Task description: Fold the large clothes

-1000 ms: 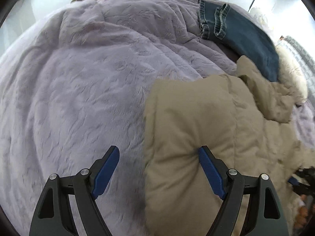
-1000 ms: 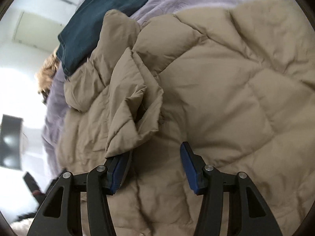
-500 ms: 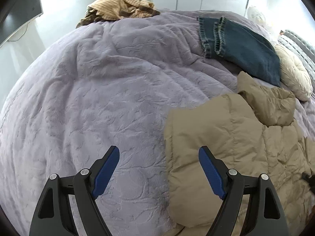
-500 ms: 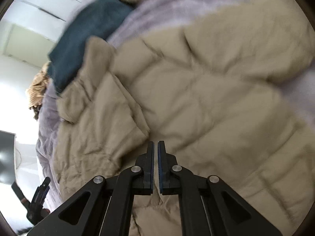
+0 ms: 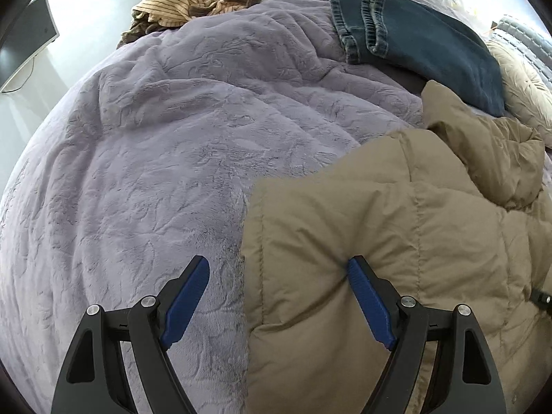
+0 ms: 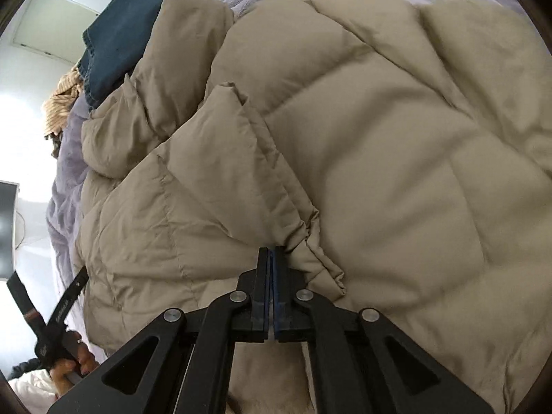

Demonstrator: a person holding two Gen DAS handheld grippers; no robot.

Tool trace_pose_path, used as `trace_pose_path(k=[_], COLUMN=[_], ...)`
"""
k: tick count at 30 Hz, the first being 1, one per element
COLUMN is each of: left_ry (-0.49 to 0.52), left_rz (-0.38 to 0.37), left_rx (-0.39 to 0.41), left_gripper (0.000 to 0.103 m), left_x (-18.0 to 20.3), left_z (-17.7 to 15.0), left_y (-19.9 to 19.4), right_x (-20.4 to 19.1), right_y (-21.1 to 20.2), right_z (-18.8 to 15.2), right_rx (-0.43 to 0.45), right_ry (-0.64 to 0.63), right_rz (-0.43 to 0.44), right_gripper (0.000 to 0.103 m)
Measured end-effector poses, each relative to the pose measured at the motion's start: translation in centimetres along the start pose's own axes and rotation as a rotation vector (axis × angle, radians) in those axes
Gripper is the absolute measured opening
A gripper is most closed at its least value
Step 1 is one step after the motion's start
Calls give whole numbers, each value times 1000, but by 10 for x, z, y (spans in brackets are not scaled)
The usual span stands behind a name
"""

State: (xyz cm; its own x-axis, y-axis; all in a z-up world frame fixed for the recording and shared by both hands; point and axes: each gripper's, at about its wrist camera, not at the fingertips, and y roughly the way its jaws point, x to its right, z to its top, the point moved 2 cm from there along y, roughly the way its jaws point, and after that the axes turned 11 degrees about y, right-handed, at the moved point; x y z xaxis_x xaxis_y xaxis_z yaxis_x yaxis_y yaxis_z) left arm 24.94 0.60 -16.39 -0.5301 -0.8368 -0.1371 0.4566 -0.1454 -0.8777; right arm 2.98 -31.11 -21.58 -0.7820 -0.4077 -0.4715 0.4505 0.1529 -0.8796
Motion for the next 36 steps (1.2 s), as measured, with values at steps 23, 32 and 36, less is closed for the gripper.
trace_pose_path(k=[23, 32, 36], left_ry=[138, 217, 188], left_rz=[-307, -274, -322], left_rx=[34, 33, 44], left_gripper=[85, 103, 103], left_x=[163, 246, 264], left_z=[-21, -22, -19], left_y=[-123, -131, -136], right_x=[125, 201, 241], right_y=[-141, -180, -200], right_z=[-28, -3, 19], right_rx=[90, 156, 230], right_ry=[121, 239, 320], right_rz=[72, 82, 163], right_gripper=[64, 81, 103])
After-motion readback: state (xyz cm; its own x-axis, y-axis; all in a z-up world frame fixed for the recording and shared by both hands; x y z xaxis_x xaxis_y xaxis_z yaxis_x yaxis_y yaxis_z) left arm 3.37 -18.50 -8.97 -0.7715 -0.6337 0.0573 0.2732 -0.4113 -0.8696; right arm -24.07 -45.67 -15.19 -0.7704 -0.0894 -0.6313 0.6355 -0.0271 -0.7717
